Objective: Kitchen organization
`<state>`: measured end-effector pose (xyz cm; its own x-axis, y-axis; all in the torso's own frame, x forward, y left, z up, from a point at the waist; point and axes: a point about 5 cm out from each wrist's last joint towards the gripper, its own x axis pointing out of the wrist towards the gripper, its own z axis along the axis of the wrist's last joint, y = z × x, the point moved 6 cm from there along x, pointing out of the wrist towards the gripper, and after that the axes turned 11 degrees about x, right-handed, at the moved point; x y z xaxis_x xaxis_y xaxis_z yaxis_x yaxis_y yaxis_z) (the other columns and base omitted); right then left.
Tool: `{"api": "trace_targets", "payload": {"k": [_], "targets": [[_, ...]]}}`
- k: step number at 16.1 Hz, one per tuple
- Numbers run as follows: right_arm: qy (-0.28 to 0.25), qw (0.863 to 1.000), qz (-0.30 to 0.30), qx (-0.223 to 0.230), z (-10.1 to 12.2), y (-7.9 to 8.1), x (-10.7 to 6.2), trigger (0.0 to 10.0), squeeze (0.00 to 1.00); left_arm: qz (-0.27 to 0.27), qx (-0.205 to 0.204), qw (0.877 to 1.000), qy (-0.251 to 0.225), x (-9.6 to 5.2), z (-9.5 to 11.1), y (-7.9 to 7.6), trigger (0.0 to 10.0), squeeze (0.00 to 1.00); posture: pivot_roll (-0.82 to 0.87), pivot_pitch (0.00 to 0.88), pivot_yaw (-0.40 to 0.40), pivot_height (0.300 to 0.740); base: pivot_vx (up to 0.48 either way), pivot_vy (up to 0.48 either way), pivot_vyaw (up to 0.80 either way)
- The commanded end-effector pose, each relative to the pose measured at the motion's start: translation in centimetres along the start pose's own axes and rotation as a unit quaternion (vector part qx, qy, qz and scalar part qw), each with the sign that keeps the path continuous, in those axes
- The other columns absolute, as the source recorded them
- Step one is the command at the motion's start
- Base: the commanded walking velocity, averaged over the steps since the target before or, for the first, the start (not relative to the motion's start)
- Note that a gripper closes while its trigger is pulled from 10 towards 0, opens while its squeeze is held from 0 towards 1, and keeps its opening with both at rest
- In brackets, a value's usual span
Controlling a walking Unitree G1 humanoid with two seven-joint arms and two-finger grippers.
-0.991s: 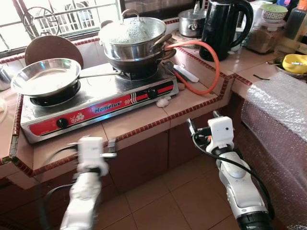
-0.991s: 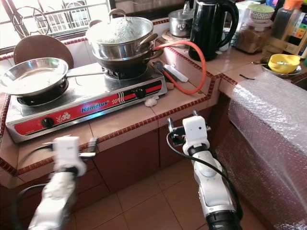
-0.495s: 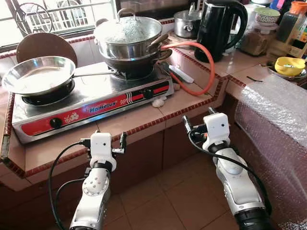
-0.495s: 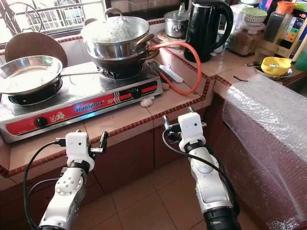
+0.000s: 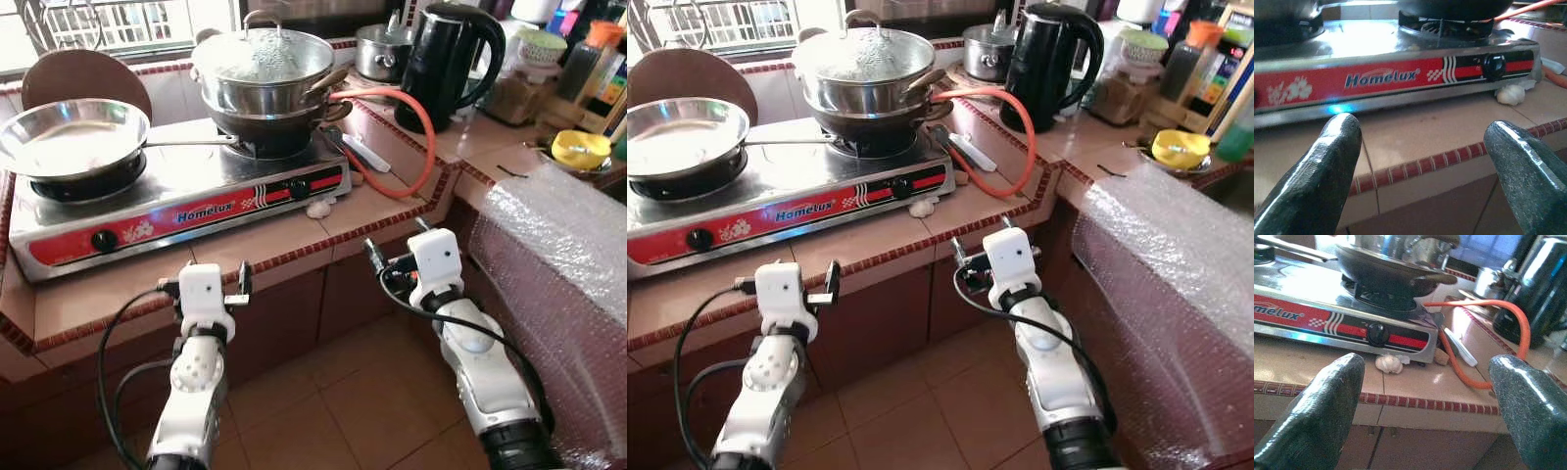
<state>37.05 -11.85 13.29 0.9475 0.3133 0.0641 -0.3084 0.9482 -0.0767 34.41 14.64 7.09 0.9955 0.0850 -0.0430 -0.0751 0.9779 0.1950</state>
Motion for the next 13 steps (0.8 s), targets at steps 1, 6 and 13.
{"api": "trace_targets", "payload": {"k": [1, 6, 13], "targets": [[0.007, 1.000, 0.010, -0.002, -0.2, 0.3, 0.3, 10.0, 0.00, 0.007, 0.003, 1.000, -0.003, -0.1, 0.0, 0.1, 10.0, 0.00, -0.19, 0.000, -0.056, 0.740, 0.000, 0.000, 0.00], [-0.007, 1.000, -0.025, 0.004, 0.2, -0.6, 0.0, 10.0, 0.00, -0.016, 0.048, 0.999, -0.017, -0.2, 0.6, -0.1, 10.0, 0.00, -0.20, 0.000, 0.004, 0.740, 0.000, 0.000, 0.00], [-0.011, 0.994, -0.106, -0.004, -0.1, -4.1, -2.6, 10.0, 0.00, 0.002, 0.068, 0.997, -0.027, -0.2, 1.1, 1.7, 10.0, 0.00, -0.23, 0.000, 0.046, 0.740, 0.000, 0.000, 0.00]]}}
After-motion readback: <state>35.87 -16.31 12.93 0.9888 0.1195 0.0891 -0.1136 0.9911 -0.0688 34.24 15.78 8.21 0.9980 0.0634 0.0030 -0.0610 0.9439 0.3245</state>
